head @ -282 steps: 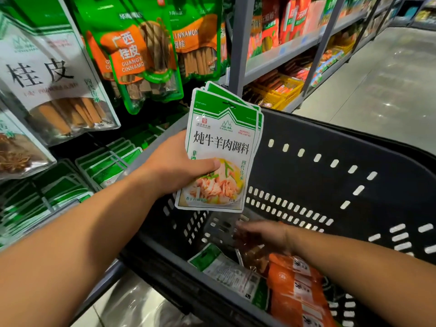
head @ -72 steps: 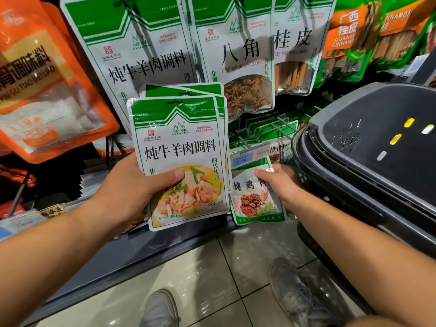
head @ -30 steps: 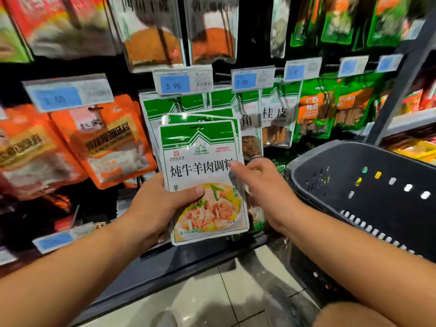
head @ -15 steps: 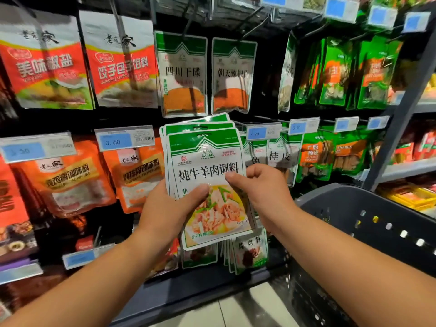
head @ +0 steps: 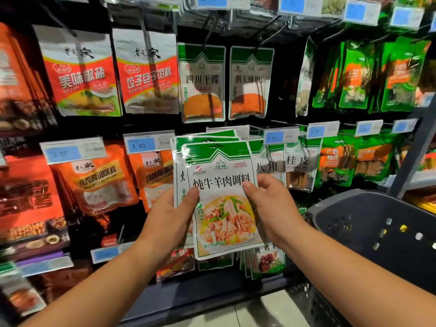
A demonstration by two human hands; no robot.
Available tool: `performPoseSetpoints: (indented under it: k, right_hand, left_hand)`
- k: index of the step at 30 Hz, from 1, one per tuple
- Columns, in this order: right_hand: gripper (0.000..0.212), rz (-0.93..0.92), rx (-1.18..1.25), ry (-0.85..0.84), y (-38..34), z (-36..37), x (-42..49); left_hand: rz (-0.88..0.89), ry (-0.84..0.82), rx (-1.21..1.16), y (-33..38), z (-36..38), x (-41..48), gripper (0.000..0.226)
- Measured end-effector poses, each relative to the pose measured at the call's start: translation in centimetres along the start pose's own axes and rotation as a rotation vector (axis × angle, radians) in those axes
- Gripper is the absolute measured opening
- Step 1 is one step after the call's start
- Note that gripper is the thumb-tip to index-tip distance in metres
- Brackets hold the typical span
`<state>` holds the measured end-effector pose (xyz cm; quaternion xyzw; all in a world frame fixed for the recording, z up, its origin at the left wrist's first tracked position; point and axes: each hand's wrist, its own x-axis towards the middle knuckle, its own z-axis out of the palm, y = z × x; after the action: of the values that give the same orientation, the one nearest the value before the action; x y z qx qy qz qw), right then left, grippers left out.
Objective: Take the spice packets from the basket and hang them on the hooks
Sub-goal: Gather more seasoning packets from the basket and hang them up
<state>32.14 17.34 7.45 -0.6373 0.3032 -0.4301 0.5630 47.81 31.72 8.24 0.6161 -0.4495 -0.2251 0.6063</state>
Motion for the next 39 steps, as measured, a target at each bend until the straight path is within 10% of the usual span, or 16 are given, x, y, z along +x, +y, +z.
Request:
performPoseSetpoints:
  k: [3, 7, 19, 39]
  right_hand:
    - [0.027, 0.005, -0.016, -0.015, -0.1, 0.4, 0.0]
    - [0.060, 0.024, -0.033, -0.024, -0.7, 1.3, -0.9]
    - [0.009, 0.078, -0.075, -0.100, -0.2, 1.2, -1.1]
    - [0.036, 0.107, -0.210, 0.229, -0.1, 0.0, 1.9]
  left_hand:
    - [0.016, 0.047, 0.015, -0.2, -0.7, -0.2, 0.052]
    - [-0.015, 0.063, -0.005, -0.3, -1.4, -0.7, 0.046]
    - [-0.035, 0.142, 0.019, -1.9, -4.2, -1.7, 0.035]
    - [0.088, 0.284, 0.030, -0.9, -6.7, 0.1, 0.039]
